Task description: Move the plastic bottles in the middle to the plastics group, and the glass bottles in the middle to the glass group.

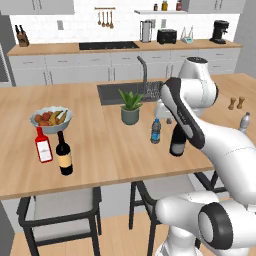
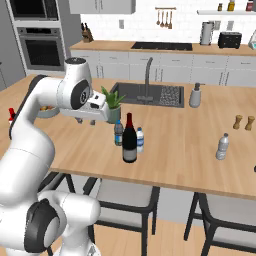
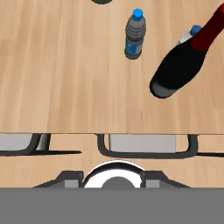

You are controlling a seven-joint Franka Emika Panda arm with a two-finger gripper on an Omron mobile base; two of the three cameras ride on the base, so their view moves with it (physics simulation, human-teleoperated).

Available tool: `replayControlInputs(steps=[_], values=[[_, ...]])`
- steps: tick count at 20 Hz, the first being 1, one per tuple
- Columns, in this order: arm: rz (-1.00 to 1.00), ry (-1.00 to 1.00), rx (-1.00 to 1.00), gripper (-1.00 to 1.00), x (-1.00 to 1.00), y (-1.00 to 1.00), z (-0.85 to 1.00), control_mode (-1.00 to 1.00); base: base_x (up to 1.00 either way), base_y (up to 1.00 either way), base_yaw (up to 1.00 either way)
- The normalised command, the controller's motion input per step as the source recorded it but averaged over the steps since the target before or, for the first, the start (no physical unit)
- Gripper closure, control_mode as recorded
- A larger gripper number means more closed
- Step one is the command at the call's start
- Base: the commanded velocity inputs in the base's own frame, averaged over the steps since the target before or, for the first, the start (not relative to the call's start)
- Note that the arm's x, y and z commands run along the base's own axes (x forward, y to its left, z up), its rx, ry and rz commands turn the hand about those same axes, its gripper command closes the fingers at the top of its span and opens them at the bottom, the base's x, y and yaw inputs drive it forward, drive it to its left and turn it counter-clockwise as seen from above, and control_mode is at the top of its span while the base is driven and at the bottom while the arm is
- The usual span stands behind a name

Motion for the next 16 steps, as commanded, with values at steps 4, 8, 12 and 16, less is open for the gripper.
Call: replayControlInputs(steps=[4, 8, 12, 16], values=[[0.00, 0.00, 0.00, -1.00, 0.00, -0.01, -0.08, -1.00, 0.00, 0.00, 0.00], [0.00, -0.01, -0.09, -1.00, 0.00, -0.12, -0.51, -1.00, 0.00, 0.00, 0.00], [0.00, -0.15, -0.21, -1.00, -0.11, -0.39, 0.22, -1.00, 0.00, 0.00, 0.00], [0.00, -0.12, -0.23, -1.00, -0.14, -0.34, 0.61, -1.00, 0.00, 0.00, 0.00]])
